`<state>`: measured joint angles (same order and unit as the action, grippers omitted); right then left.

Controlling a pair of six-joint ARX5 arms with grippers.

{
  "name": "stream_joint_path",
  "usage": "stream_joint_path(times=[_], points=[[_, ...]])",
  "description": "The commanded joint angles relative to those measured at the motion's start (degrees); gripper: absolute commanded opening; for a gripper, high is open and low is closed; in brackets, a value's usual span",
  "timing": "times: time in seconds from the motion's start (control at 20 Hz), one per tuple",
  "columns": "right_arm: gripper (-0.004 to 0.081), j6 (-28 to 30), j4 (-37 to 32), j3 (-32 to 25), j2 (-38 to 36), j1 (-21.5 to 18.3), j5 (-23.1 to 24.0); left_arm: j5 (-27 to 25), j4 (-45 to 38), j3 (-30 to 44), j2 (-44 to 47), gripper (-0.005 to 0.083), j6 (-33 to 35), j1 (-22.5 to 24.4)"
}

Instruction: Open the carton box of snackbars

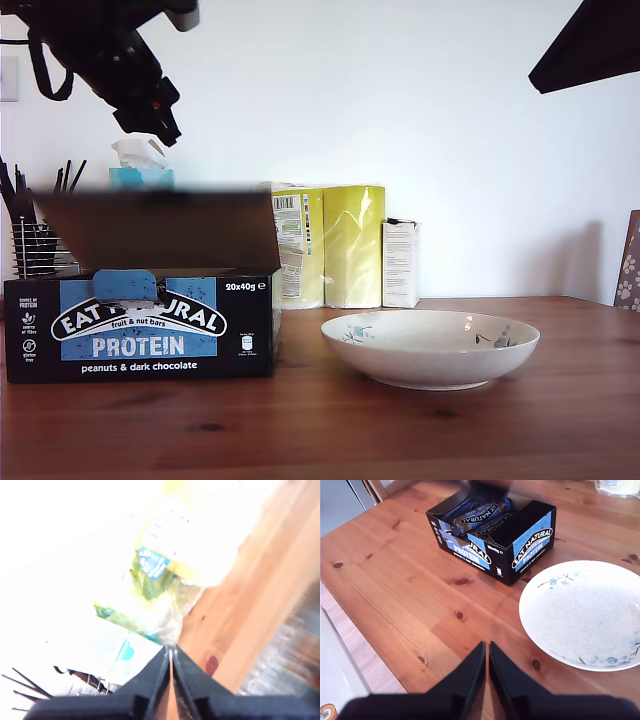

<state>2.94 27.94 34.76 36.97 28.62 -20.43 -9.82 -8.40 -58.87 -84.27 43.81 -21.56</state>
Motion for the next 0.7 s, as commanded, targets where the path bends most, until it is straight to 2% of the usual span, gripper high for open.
stream_joint_path(times=[0.0, 0.15, 0.2, 0.35, 0.4, 0.5, 0.65], points=[[-0.0013, 0.1, -0.3, -0.2, 0.0, 0.2, -0.1, 1.9, -0.7, 0.7, -1.2, -0.0018, -1.6, 1.6], [-0.0013, 0.2, -0.3, -0.2, 0.0, 0.2, 0.0, 3.4, 2.9, 0.7, -0.8, -0.0019, -3.4, 3.1], [-0.0013, 0.2, -0.3, -0.2, 0.0, 0.2, 0.0, 4.2, 8.3, 0.7, 0.7, -0.002, -3.1, 2.9], [-0.0013, 0.4, -0.3, -0.2, 0.0, 0.2, 0.0, 15.2, 26.8, 0.6, 3.5, -0.0021, -1.3, 0.3], [-0.0013, 0.7, -0.5, -0.2, 0.0, 0.2, 0.0, 17.3, 32.2, 0.6, 3.7, -0.0021, -0.5, -0.3], [-0.0013, 1.5, -0.4, -0.2, 0.0, 0.2, 0.0, 18.4, 39.6, 0.6, 3.5, -0.0021, 1.5, -1.0], [-0.0013, 1.7, -0.5, -0.2, 0.0, 0.2, 0.0, 18.4, 42.9, 0.6, 2.8, -0.0021, 1.7, -1.4]])
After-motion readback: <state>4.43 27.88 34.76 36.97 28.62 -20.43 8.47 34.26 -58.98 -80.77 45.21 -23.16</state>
